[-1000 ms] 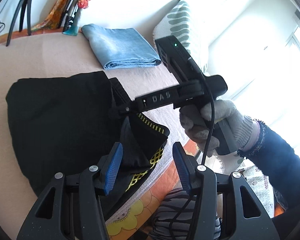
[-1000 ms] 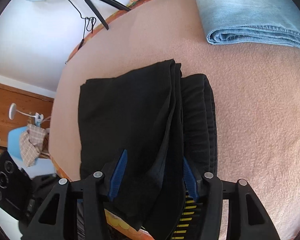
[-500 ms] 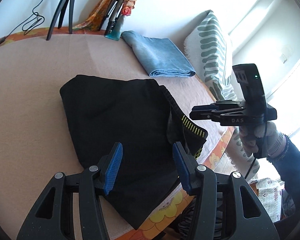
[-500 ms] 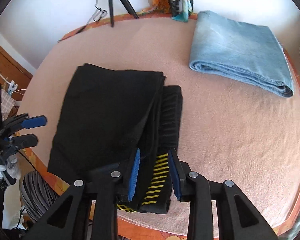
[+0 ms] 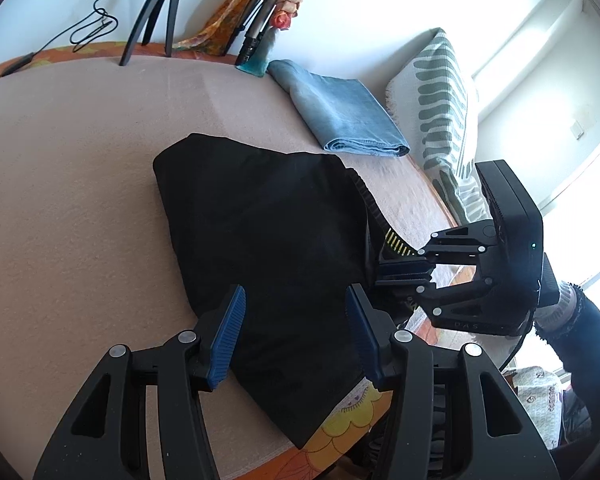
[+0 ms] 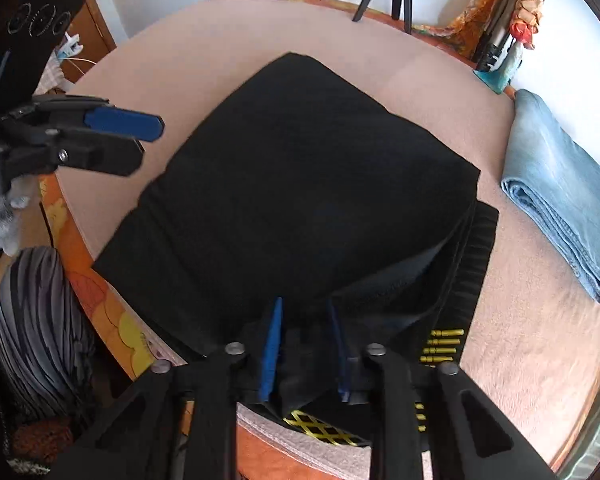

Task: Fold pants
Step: 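Lower the fold onto the shorts and open the right tool, then grasp the folded shorts bundle with the right tool while the left tool grasps it too, then carry the shorts bundle with both tools onto the folded blue jeans, then open both tools and release the shorts on top of the jeans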

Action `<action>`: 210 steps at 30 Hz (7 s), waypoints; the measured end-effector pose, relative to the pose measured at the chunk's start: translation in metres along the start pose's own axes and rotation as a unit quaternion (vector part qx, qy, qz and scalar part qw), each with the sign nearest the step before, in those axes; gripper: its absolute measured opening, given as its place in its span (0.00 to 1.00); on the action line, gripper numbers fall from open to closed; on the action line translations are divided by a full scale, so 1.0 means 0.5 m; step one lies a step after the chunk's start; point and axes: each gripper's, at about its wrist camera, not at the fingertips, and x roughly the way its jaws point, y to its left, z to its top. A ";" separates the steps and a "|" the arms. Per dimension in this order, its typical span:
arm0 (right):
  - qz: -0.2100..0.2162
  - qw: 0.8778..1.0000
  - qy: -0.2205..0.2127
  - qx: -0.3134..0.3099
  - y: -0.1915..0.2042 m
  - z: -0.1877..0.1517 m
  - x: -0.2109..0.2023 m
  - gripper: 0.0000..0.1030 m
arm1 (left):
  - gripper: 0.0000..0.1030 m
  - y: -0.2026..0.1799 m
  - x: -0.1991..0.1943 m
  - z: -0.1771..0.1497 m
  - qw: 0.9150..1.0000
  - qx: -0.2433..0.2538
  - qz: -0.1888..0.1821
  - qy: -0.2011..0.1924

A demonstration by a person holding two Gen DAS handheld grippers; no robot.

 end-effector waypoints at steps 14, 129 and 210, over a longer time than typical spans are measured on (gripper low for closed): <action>0.041 0.977 -0.048 0.204 -0.193 -0.176 -0.069 0.14 | 0.49 0.026 0.008 -0.003 1.000 -0.024 0.006 0.000; 0.032 0.924 -0.336 0.177 -0.205 -0.089 -0.335 0.09 | 0.09 -0.105 -0.077 0.191 0.984 0.039 -0.035 -0.172; -0.166 0.895 -0.287 0.298 -0.607 -0.038 -0.330 0.97 | 0.72 -0.249 0.177 0.462 0.982 0.098 0.062 -0.150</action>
